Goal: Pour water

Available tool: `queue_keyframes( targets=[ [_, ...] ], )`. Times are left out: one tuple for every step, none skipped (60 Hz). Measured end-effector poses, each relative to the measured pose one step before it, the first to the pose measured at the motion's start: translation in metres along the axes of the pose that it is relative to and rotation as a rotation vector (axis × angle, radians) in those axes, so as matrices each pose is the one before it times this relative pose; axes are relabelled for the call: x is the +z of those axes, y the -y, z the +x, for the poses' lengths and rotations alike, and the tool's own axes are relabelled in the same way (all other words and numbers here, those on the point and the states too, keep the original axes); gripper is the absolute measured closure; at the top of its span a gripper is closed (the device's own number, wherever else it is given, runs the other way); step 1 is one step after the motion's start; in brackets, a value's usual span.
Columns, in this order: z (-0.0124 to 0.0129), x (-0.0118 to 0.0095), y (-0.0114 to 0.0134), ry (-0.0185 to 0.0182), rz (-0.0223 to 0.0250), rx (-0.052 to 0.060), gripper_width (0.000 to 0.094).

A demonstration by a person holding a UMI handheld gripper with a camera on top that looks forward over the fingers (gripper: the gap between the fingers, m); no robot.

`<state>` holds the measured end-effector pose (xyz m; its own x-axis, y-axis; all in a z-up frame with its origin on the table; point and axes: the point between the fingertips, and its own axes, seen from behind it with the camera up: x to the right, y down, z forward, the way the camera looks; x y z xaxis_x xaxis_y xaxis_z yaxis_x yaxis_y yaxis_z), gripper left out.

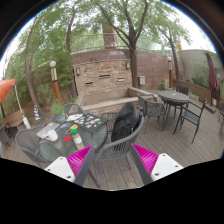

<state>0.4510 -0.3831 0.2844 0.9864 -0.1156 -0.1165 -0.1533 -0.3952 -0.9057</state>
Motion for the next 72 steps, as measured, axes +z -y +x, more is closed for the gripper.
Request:
queue_keyframes(
  targets=[
    [0.00020, 0.00026, 0.00044, -0.00196, 0.00206, -0.0052, 0.0108],
    [-0.00017, 0.00017, 0.00008, -0.00175, 0.00099, -0.0061, 0.0107],
    [-0.00061, 0.00012, 0.00000, -0.00121, 0.00064, -0.0064, 0.0108],
    [-0.00140, 0.00005, -0.00010, 0.00026, 0.00063, -0.0065, 0.0108],
    [-0.00208, 0.00004, -0.00018, 0.00123, 0.00083, -0.0064, 0.0109],
    [-0.00215, 0.00003, -0.00029, 0.00074, 0.00027, -0.0052, 0.0108],
    [0.00107, -0.00411, -0.00188, -0.00113, 0.00013, -0.0038, 0.0110],
    [-0.00294, 0.00024, -0.00080, 0.00014, -0.00171, -0.0032, 0.0110],
    [-0.00257, 0.00058, -0.00086, -0.00161, -0.00163, -0.0026, 0.0110],
    [-0.00409, -0.00002, -0.00068, -0.00238, -0.00171, -0.0018, 0.0109],
    [-0.00309, 0.00108, -0.00075, -0.00314, -0.00109, -0.0004, 0.0108],
    [-0.02900, -0.00330, 0.00028, -0.00666, -0.00105, 0.0021, 0.0109],
    [-0.00884, -0.00039, -0.00041, -0.00241, 0.00019, 0.0024, 0.0110],
    [-0.00919, 0.00089, -0.00033, -0.00051, 0.00103, 0.0036, 0.0109],
    [-0.00838, 0.00020, -0.00041, 0.00224, 0.00186, 0.0031, 0.0109],
    [-0.00890, -0.00007, -0.00035, 0.00500, 0.00281, 0.0020, 0.0110],
    [-0.00888, 0.00073, -0.00048, 0.00693, 0.00341, 0.0005, 0.0110],
    [-0.00880, 0.00121, -0.00062, 0.00708, 0.00456, -0.0003, 0.0108],
    [-0.00851, 0.00090, -0.00061, 0.00604, 0.00472, -0.0005, 0.0108],
    [-0.00734, 0.00098, -0.00016, 0.00507, 0.00491, -0.0005, 0.0109],
    [-0.00709, 0.00146, -0.00080, 0.00324, 0.00337, 0.0005, 0.0109],
    [-0.00645, 0.00152, -0.00135, 0.00203, 0.00127, 0.0007, 0.0110],
    [-0.00651, 0.00159, -0.00157, 0.00262, 0.00014, 0.0002, 0.0110],
    [-0.00601, 0.00185, -0.00200, 0.00334, 0.00030, -0.0008, 0.0113],
    [-0.00646, 0.00194, -0.00140, 0.00462, 0.00189, -0.0012, 0.0117],
    [-0.00644, 0.00166, -0.00099, 0.00601, 0.00386, -0.0010, 0.0115],
    [-0.00639, 0.00187, -0.00078, 0.00604, 0.00529, -0.0011, 0.0115],
    [-0.00616, 0.00231, -0.00109, 0.00576, 0.00404, -0.0009, 0.0118],
    [-0.00591, 0.00233, -0.00226, 0.00481, 0.00074, -0.0004, 0.0117],
    [-0.00588, 0.00317, -0.00263, 0.00479, -0.00119, 0.0001, 0.0118],
    [-0.00553, 0.00350, -0.00259, 0.00545, -0.00110, 0.0005, 0.0118],
    [-0.00582, 0.00422, -0.00204, 0.00739, 0.00021, 0.0005, 0.0118],
    [-0.00669, 0.00476, -0.00240, 0.00992, 0.00060, 0.0002, 0.0118],
    [-0.00612, 0.00512, -0.00250, 0.01084, 0.00079, -0.0003, 0.0117],
    [-0.00560, 0.00574, -0.00270, 0.01077, -0.00003, -0.0011, 0.0118],
    [-0.00498, 0.00658, -0.00276, 0.00958, -0.00096, -0.0019, 0.0118],
    [-0.00477, 0.00683, -0.00283, 0.00884, -0.00076, -0.0028, 0.0118],
    [-0.00355, 0.00684, -0.00217, 0.00705, 0.00068, -0.0047, 0.0118],
    [-0.00296, 0.00819, -0.00219, 0.00524, 0.00268, -0.0060, 0.0120],
    [-0.00234, 0.00828, -0.00211, 0.00379, 0.00369, -0.0063, 0.0124],
    [-0.00194, 0.00883, -0.00220, 0.00266, 0.00368, -0.0055, 0.0126],
    [-0.00179, 0.00911, -0.00219, 0.00178, 0.00416, -0.0045, 0.0127],
    [-0.00179, 0.00992, -0.00255, 0.00190, 0.00443, -0.0024, 0.0127],
    [-0.00168, 0.01050, -0.00248, 0.00269, 0.00459, -0.0010, 0.0127],
    [-0.00138, 0.01024, -0.00229, 0.00389, 0.00524, 0.0001, 0.0127],
    [-0.00078, 0.01096, -0.00205, 0.00319, 0.00739, 0.0004, 0.0125],
    [-0.00073, 0.01091, -0.00211, 0.00182, 0.00773, 0.0004, 0.0125],
    [0.00022, 0.01162, -0.00282, 0.00079, 0.00692, 0.0006, 0.0125],
    [0.00080, 0.01305, -0.00380, -0.00097, 0.00574, 0.0004, 0.0126],
    [0.00078, 0.01223, -0.00379, -0.00144, 0.00405, 0.0001, 0.0125],
    [0.00134, 0.01234, -0.00369, -0.00123, 0.00244, -0.0010, 0.0125],
    [0.00133, 0.01224, -0.00398, -0.00176, 0.00307, -0.0018, 0.0125],
    [0.00153, 0.01247, -0.00371, -0.00217, 0.00442, -0.0019, 0.0126],
    [0.00153, 0.01208, -0.00352, -0.00146, 0.00487, -0.0018, 0.0126],
    [0.00173, 0.01165, -0.00373, -0.00164, 0.00518, -0.0021, 0.0125],
    [0.00198, 0.01191, -0.00389, -0.00236, 0.00378, -0.0016, 0.0125],
    [0.00187, 0.01113, -0.00501, -0.00314, 0.00017, 0.0000, 0.0125],
    [0.00205, 0.00986, -0.00509, -0.00241, -0.00697, 0.0049, 0.0123],
    [0.00136, 0.01078, -0.00513, -0.00411, -0.00692, 0.0058, 0.0123],
    [0.00203, 0.01030, -0.00414, -0.00348, -0.00281, 0.0062, 0.0121],
    [0.00110, 0.00962, -0.00226, 0.00017, 0.00430, 0.0053, 0.0120],
    [0.00041, 0.00905, -0.00089, 0.00280, 0.00911, 0.0025, 0.0119],
    [0.00342, 0.01376, -0.00342, 0.00434, 0.00875, -0.0002, 0.0121],
    [-0.00116, 0.00366, -0.00122, 0.00277, 0.01220, -0.0029, 0.0118],
    [0.00050, 0.00756, -0.00065, 0.00122, 0.00909, -0.0025, 0.0119],
    [0.00043, 0.00735, -0.00043, 0.00037, 0.00780, -0.0027, 0.0120],
    [0.00032, 0.00626, -0.00037, 0.00144, 0.00684, -0.0040, 0.0120],
    [-0.00071, 0.00605, 0.00068, 0.00440, 0.00861, -0.0046, 0.0120],
    [-0.00007, 0.01176, 0.00324, 0.00684, 0.01006, -0.0030, 0.0125],
    [-0.00268, -0.00158, 0.00155, 0.00640, 0.01466, -0.0064, 0.0137],
    [-0.00121, 0.00461, 0.00246, 0.00743, 0.01406, -0.0072, 0.0157],
    [-0.00106, 0.00413, 0.00266, 0.00685, 0.01381, -0.0095, 0.0197]
  ],
)
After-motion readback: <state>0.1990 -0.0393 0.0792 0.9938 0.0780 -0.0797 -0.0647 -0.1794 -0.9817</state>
